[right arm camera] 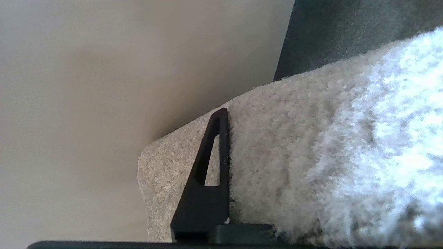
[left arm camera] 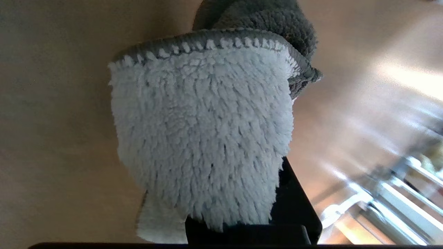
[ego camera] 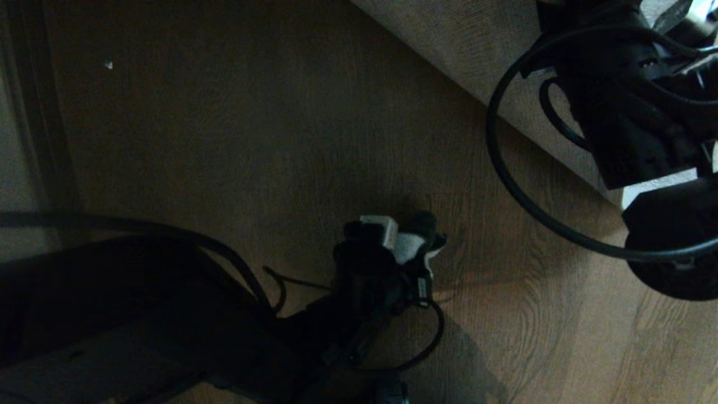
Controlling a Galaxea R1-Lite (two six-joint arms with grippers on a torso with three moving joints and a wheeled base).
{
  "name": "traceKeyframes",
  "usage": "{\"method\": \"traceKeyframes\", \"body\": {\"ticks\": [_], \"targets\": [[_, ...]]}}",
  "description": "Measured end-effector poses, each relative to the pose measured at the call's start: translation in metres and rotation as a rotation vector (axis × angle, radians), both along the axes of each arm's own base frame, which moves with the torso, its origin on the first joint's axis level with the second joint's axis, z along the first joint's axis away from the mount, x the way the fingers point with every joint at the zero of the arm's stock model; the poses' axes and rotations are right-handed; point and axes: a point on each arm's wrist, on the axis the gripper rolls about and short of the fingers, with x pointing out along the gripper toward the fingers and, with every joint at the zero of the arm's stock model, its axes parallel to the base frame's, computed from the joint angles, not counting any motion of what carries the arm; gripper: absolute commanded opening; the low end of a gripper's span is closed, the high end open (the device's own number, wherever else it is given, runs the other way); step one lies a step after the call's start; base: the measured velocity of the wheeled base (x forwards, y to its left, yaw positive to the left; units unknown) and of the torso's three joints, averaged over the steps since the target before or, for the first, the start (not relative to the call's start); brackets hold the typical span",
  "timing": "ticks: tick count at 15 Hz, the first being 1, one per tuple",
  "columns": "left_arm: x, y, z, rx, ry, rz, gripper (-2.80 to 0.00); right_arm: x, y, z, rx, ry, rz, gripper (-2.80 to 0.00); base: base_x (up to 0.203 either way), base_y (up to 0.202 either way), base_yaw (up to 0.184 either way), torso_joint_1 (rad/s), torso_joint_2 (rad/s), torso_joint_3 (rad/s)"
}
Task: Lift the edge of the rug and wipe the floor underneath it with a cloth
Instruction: Wipe the floor under the carpet with a rag
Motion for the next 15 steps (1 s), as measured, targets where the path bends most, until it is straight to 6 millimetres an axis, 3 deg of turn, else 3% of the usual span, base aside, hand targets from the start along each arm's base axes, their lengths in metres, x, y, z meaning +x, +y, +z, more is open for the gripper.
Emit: {"method": "traceKeyframes", "body": {"ticks": [6,15], "targets": [[0.035,0.045,0.009,-0.008,-0.011,0.175,-2.8,-0.001,-0.001,0.001,0.002,-0.003,0.002,-2.8,0.0,0.0,0.0,0.0,0.0,0.0],[0.036,0.12,0.034,-0.019,-0.02,0.343,-2.8,-0.002,-0.001,0.001,0.003,-0.003,0.003,-2.8,0.0,0.0,0.0,0.0,0.0,0.0]]}}
